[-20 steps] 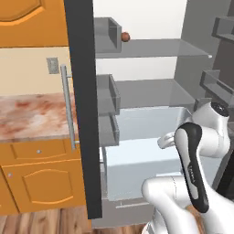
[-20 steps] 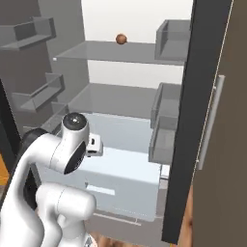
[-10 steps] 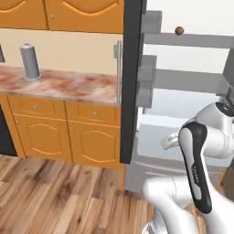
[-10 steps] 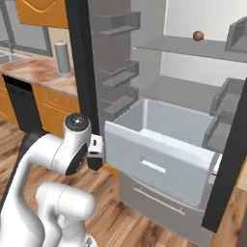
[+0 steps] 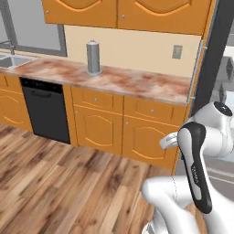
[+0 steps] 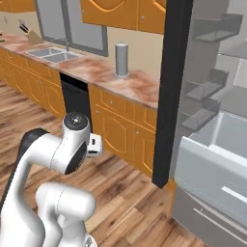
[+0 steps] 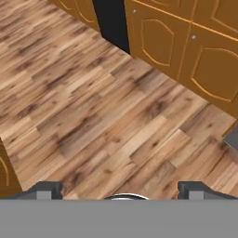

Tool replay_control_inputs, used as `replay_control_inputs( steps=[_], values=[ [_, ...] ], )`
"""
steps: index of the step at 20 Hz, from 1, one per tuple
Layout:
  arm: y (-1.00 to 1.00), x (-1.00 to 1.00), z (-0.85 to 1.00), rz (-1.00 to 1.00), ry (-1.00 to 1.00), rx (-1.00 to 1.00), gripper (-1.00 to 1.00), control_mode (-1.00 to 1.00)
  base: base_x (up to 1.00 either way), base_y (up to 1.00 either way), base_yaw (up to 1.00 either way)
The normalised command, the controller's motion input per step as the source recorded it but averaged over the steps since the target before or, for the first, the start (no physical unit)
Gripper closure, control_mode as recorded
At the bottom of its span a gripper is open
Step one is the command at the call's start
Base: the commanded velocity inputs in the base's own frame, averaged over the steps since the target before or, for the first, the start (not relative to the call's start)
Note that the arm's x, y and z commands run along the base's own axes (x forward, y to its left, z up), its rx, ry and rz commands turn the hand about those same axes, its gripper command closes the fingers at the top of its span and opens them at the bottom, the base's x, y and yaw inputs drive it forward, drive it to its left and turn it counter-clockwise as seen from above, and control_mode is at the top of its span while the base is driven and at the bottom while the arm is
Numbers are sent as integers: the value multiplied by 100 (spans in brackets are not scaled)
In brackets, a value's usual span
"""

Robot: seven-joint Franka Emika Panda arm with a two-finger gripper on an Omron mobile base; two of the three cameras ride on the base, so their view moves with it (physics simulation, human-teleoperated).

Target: Place the broccoli and cucumber inside the fridge drawer. Close the drawer after placing the vegetables.

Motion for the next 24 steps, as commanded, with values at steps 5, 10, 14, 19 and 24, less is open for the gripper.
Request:
replay_control_inputs(
  steps=[5, 10, 14, 19, 24],
  values=[
    [0, 0, 0, 0, 0, 0, -100, 100, 50, 100, 24],
    [0, 0, 0, 0, 0, 0, -100, 100, 72, 100, 19],
    [0, 0, 0, 0, 0, 0, -100, 100, 86, 100, 15],
    [0, 0, 0, 0, 0, 0, -100, 100, 100, 100, 13],
    [0, 0, 0, 0, 0, 0, -100, 100, 100, 100, 10]
  ],
)
